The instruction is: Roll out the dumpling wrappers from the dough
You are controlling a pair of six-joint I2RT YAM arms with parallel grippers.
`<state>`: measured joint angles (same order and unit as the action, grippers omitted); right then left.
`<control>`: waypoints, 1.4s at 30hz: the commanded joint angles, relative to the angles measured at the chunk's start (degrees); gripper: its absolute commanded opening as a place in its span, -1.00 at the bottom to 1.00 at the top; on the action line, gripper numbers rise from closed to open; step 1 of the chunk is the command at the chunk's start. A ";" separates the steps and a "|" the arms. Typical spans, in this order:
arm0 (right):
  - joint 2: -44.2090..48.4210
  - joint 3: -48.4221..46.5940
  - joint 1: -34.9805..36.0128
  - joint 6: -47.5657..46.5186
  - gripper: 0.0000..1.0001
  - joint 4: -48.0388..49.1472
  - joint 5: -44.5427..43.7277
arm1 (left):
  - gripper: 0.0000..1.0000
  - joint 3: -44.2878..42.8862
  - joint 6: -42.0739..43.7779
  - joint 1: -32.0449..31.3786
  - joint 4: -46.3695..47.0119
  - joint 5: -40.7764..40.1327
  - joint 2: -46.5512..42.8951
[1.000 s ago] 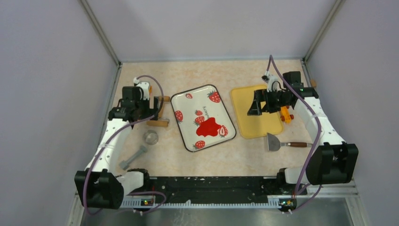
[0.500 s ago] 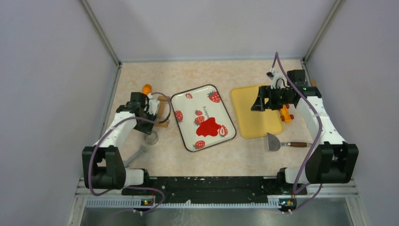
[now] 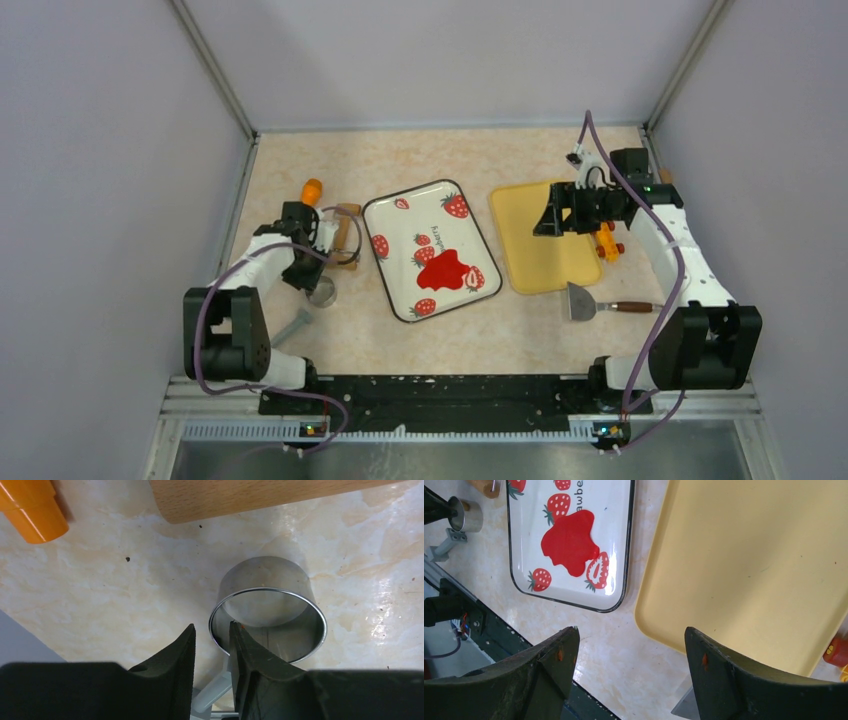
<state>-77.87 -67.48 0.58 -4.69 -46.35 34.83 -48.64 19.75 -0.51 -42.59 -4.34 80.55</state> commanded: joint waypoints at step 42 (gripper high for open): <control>-12.21 1.78 21.25 25.49 0.01 22.78 6.89 | -1.00 -33.94 -32.10 -25.95 5.13 25.99 21.44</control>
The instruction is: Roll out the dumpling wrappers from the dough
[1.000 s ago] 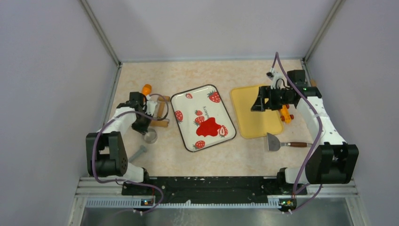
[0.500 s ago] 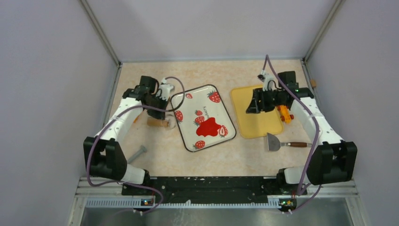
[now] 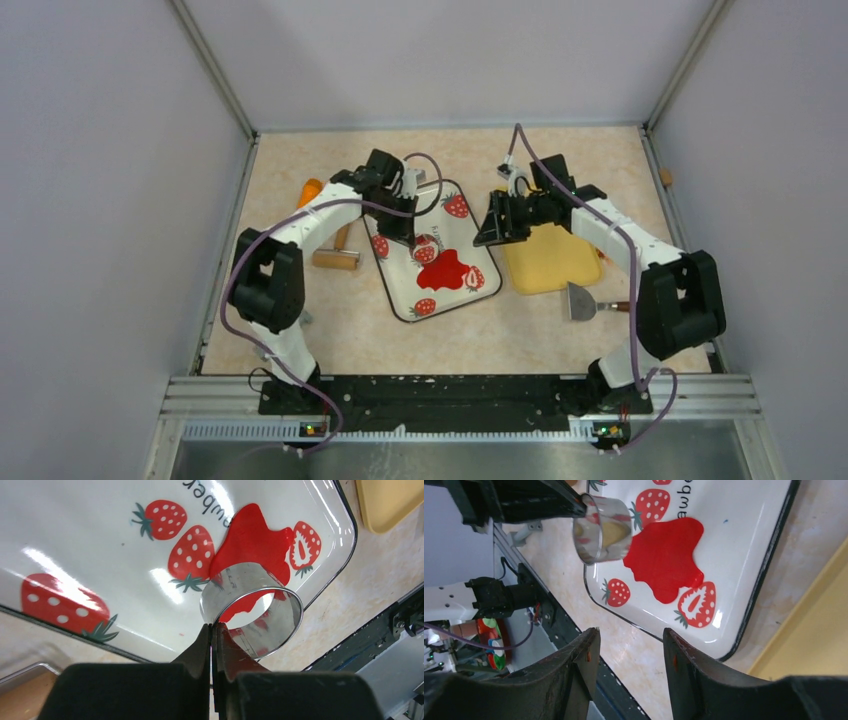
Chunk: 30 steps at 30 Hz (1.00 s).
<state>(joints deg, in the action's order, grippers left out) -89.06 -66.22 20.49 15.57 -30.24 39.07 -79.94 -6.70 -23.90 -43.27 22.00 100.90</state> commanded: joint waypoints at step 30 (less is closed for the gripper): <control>-10.32 6.90 5.18 12.44 -0.19 19.61 4.27 | -1.00 1.61 -4.03 -9.24 8.87 -4.04 4.83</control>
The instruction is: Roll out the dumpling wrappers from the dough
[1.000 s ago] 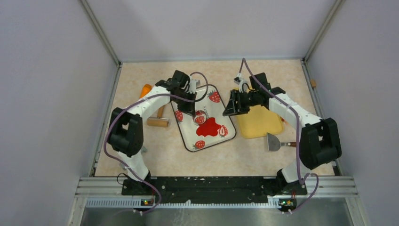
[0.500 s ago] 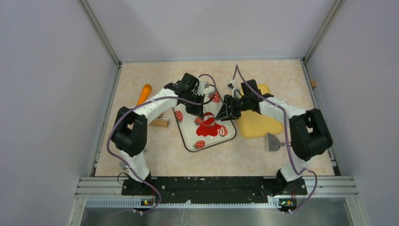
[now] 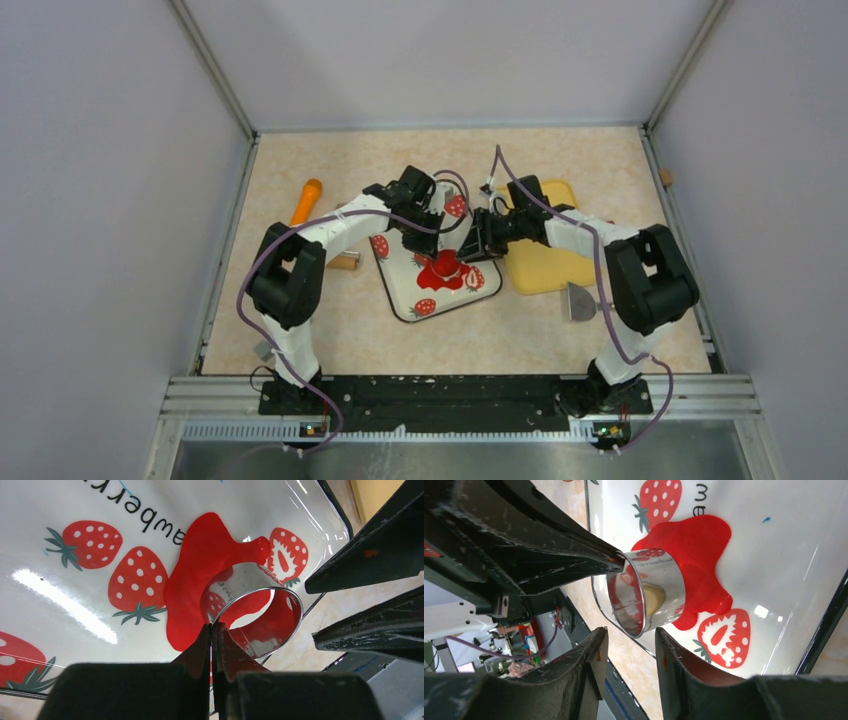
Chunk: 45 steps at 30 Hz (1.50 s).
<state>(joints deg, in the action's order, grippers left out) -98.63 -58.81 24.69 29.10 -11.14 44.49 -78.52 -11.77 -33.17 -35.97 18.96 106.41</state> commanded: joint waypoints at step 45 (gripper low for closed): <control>-7.14 -2.68 1.27 -1.63 -0.36 2.08 1.88 | -1.00 0.67 1.38 0.11 1.17 -2.53 2.69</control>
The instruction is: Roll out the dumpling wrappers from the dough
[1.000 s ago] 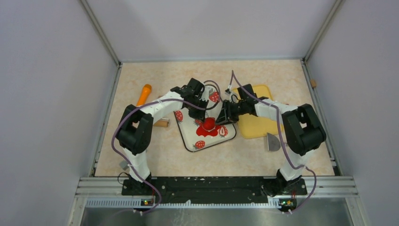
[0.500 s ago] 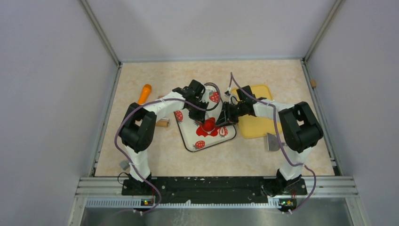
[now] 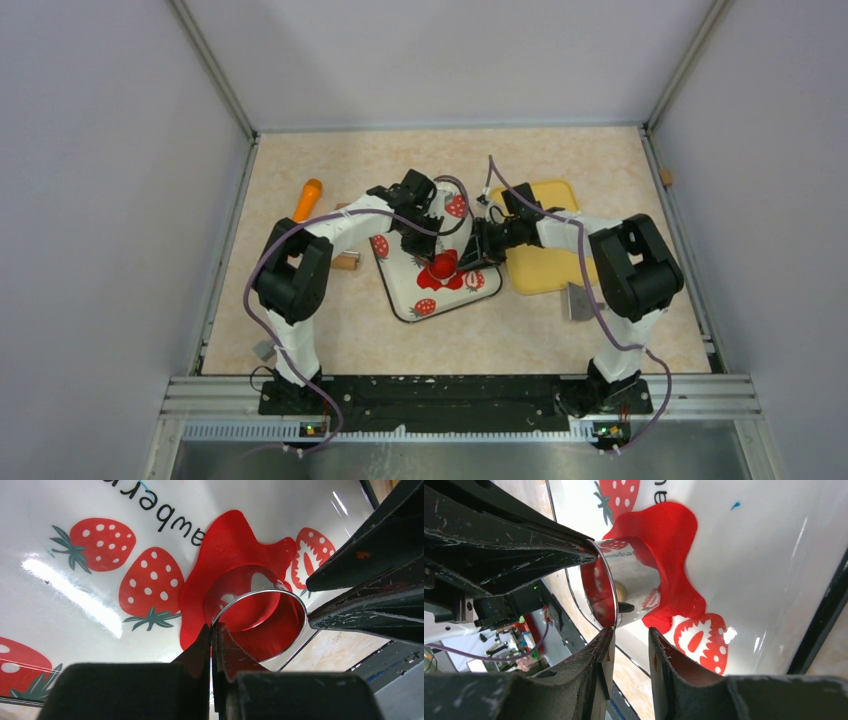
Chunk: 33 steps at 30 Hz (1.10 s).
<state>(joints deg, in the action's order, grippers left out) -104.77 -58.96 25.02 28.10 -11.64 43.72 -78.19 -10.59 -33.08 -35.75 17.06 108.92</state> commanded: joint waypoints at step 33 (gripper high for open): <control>-8.40 -2.61 1.43 -4.46 -1.00 -0.92 -4.85 | -1.00 21.25 -3.40 1.35 22.62 -6.13 -6.99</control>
<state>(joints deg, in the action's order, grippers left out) -109.54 -61.21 25.23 28.51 -11.18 46.94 -63.26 -13.45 -32.49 -17.65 16.80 101.43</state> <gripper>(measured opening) 0.024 0.008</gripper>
